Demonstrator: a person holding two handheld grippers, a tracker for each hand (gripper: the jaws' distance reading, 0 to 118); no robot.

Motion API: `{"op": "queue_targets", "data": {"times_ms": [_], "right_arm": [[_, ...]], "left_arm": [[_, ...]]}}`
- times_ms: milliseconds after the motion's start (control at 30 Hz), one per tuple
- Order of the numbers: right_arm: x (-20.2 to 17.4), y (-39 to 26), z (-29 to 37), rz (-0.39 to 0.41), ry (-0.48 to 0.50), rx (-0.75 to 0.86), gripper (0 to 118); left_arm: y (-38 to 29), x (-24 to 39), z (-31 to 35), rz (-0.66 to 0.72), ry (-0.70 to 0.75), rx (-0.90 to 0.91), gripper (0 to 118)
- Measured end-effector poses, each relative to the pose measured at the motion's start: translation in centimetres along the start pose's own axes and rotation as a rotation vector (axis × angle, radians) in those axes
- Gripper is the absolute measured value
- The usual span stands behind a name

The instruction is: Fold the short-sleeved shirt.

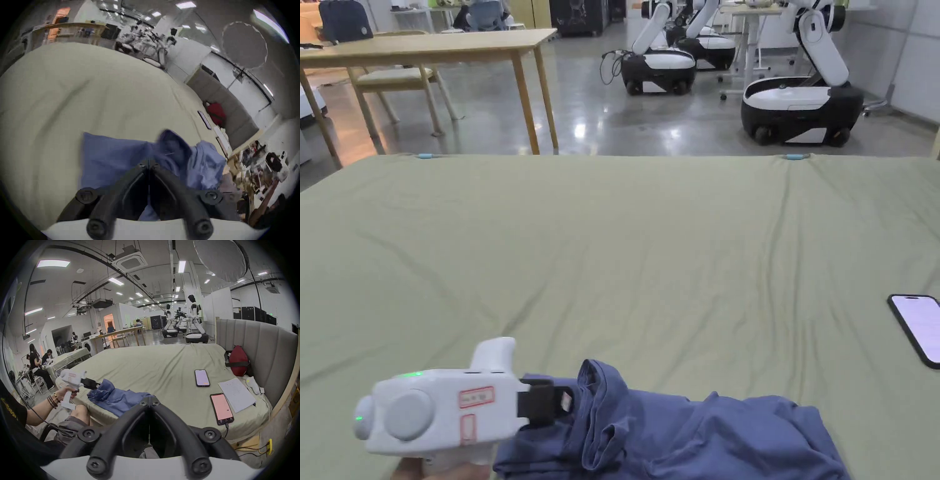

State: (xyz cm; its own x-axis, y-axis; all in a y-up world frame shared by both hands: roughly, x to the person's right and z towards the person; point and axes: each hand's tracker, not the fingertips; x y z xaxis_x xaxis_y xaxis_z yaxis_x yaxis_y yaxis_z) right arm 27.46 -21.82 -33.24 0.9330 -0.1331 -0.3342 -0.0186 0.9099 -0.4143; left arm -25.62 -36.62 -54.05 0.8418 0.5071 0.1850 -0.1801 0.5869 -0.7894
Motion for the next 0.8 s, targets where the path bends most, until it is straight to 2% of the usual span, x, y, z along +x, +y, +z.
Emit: {"op": "queue_targets", "data": {"times_ms": [200, 267, 333, 400, 467, 567, 633, 733, 800], "right_arm": [[0.2, -0.2, 1.1, -0.009, -0.036, 0.003, 0], [0.4, -0.3, 1.3, -0.014, -0.047, 0.003, 0], [0.5, -0.3, 1.3, -0.009, -0.064, 0.000, 0], [0.5, -0.2, 1.2, 0.021, -0.091, 0.009, 0], [0.1, 0.1, 0.9, 0.074, -0.124, 0.033, 0], [-0.4, 0.6, 0.3, 0.099, -0.110, 0.053, 0], [-0.7, 0.9, -0.2, 0.096, -0.071, 0.065, 0], [-1.1, 1.1, -0.9, 0.101, -0.047, 0.063, 0], [-1.4, 1.2, -1.5, 0.109, -0.050, 0.053, 0]], "left_arm": [[-1.9, 5.7, -6.5, -0.050, -0.149, -0.107, 0], [-2.8, 6.3, -7.9, -0.071, -0.081, -0.132, 0], [-2.5, 5.5, -7.7, -0.048, -0.098, -0.115, 0], [-1.9, 5.1, -5.8, 0.014, -0.133, -0.093, 0], [-1.4, 4.8, -2.3, -0.027, -0.132, -0.002, 0], [-1.1, 3.1, 3.6, 0.015, -0.120, 0.108, 0], [-1.5, 0.8, 7.0, 0.091, -0.067, 0.199, 0], [-2.3, -2.5, 9.5, 0.122, -0.037, 0.201, 0], [-2.7, -4.2, 9.6, 0.194, -0.023, 0.177, 2]]}}
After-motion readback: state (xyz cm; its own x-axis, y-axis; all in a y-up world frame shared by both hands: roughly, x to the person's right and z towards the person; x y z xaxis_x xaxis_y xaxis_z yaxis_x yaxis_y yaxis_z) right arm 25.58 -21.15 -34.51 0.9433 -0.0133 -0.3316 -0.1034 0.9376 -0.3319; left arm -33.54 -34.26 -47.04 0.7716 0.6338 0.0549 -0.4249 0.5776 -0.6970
